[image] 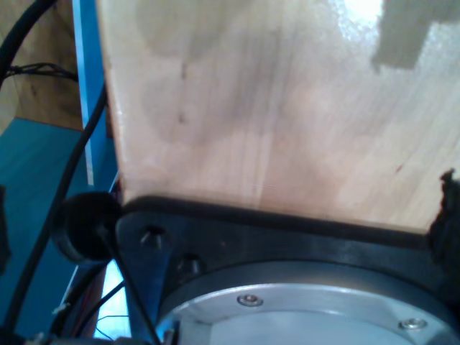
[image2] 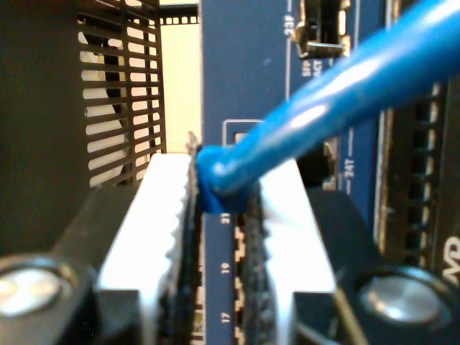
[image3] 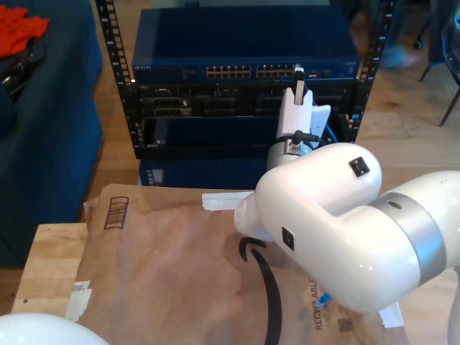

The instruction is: Grab the cable and plug it in

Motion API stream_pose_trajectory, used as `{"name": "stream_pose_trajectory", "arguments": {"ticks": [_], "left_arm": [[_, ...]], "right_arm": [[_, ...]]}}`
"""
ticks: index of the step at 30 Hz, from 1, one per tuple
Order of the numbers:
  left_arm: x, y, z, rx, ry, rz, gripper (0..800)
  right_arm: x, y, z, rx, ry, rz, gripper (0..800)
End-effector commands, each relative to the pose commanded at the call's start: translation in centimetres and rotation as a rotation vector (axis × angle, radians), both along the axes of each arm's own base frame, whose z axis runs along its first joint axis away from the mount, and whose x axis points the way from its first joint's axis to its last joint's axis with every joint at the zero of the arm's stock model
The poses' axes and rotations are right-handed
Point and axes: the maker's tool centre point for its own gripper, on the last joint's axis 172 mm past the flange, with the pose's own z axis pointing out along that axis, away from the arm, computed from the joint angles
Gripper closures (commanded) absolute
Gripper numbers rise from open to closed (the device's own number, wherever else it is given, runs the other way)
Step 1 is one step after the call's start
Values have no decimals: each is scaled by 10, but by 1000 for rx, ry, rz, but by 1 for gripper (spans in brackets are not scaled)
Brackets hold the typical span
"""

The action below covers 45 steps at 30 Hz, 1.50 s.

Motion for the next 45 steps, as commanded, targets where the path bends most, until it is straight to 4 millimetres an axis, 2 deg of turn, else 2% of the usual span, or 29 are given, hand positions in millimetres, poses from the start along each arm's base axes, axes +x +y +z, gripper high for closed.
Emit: {"name": "stream_pose_trajectory", "arguments": {"ticks": [9, 16, 27, 36, 42, 45], "left_arm": [[0, 0, 0, 0, 0, 0, 0], [0, 0, 0, 0, 0, 0, 0], [0, 0, 0, 0, 0, 0, 0], [0, 0, 0, 0, 0, 0, 0], [0, 0, 0, 0, 0, 0, 0], [0, 0, 0, 0, 0, 0, 0]], "right_arm": [[3, 1, -5, 3, 19, 6, 800], [5, 3, 0, 10, 7, 6, 800], [5, 2, -3, 10, 10, 6, 800], [14, 5, 2, 24, -3, 9, 800], [15, 4, -4, 21, 17, 13, 800], [18, -2, -6, 24, 21, 5, 800]]}}
